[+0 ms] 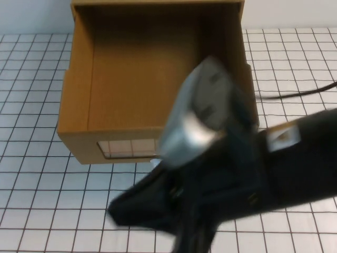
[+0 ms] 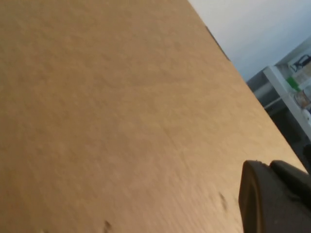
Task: Close the shoe box
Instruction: Press the shoe box with left arm, then close the shoe box with your right arm
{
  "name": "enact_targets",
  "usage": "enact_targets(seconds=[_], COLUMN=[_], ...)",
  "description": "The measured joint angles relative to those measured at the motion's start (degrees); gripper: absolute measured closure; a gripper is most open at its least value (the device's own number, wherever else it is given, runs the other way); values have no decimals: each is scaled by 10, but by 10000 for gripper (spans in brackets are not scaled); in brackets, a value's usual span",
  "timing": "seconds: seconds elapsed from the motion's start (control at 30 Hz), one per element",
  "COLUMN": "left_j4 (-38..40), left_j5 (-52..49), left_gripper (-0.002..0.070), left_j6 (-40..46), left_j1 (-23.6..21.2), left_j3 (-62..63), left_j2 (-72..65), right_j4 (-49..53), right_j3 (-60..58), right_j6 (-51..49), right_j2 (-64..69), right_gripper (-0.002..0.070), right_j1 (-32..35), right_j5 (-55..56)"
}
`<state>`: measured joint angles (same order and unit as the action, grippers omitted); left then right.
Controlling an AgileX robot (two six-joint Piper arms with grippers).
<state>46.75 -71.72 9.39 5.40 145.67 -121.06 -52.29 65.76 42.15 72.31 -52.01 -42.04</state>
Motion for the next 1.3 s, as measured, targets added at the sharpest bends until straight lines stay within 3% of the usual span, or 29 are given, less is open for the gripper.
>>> enact_targets(seconds=[0.2,0.5,0.63,0.9,1.1,1.3], left_j4=[3,16,8,7,6,7], left_j5=[-4,4,4,4,4,4], left_gripper=[680,680,680,680,680,680], left_j6=[-85,-108,-107,-107,-107,-106], left_j1=[0,7,12,13,13,13], left_j3=[198,228,229,230,230,230], left_j2=[-158,-208,-208,-208,-208,-208], right_j4=[-5,-10,-10,-60,-110,-91], right_j3=[0,0,3,70,159,280], right_j6=[34,112,125,199,233,234], right_j2=[96,220,245,277,351,442], right_gripper=[689,689,689,689,689,689], right_j1=[-77,-104,-79,43,121,156], right_j5=[10,28,27,-3,-32,-50])
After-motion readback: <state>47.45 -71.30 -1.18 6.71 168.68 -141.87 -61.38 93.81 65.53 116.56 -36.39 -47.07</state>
